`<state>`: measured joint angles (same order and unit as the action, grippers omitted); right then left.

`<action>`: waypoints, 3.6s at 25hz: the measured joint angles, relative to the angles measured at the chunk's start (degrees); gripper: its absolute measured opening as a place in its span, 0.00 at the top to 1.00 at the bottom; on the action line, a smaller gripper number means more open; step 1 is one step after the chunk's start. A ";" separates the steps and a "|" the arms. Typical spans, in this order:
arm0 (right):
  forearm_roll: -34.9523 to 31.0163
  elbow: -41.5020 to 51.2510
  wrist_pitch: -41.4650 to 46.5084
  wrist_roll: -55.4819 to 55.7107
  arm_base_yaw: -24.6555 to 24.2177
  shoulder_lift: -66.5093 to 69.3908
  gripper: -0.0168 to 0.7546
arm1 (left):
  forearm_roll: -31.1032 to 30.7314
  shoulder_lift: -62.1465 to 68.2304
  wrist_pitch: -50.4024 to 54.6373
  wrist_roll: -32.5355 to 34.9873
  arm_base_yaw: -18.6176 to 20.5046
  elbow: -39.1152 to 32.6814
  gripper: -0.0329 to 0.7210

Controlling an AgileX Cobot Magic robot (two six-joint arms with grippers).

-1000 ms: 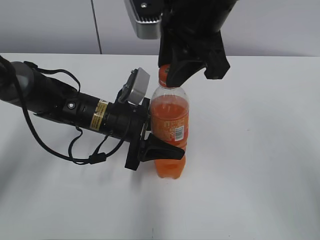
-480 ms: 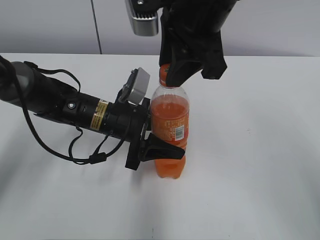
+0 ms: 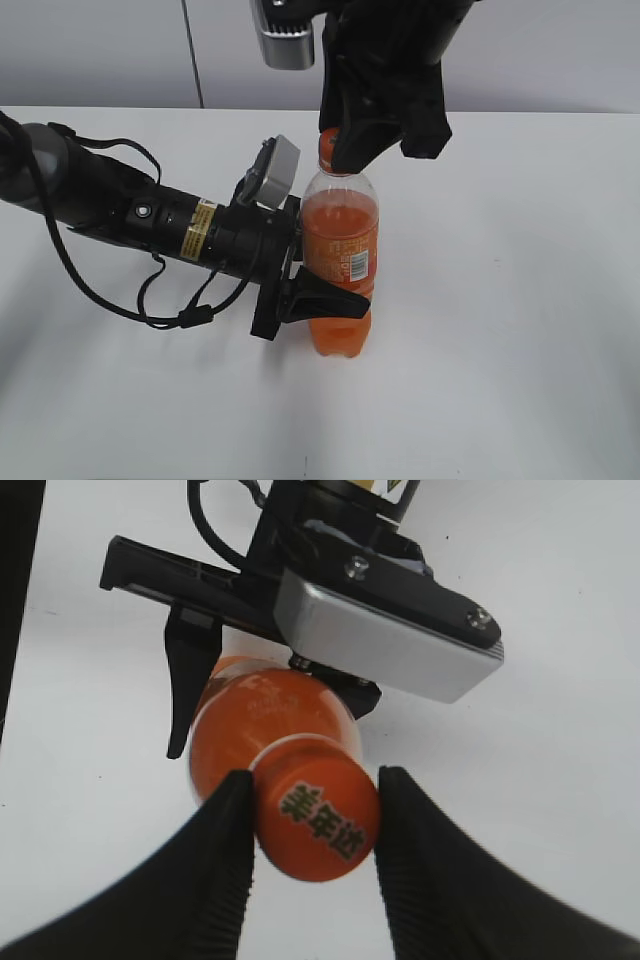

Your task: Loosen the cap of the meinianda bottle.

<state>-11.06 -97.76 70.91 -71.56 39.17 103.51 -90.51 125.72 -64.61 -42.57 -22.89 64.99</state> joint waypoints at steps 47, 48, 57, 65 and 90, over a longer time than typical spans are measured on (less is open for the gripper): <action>-1.03 -6.18 -0.40 16.56 0.05 -1.21 0.54 | 0.50 0.00 0.28 -0.66 0.00 0.00 0.41; -1.16 -7.32 -0.40 19.38 0.05 -1.26 0.54 | 0.50 0.00 0.28 -0.66 0.00 0.00 0.41; -1.83 -9.40 -0.45 49.38 0.05 -1.34 0.54 | 0.50 0.00 0.28 -0.66 0.00 0.00 0.41; -1.83 -9.40 -0.45 75.56 0.05 -1.34 0.54 | 0.50 0.00 0.29 -0.66 0.00 0.00 0.41; 4.15 -4.56 -0.40 96.50 0.63 -1.34 0.38 | 0.76 0.00 0.34 -0.66 0.00 0.00 0.41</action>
<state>-6.91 -102.32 70.51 24.94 39.80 102.17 -89.75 125.72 -64.27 -43.23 -22.89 64.99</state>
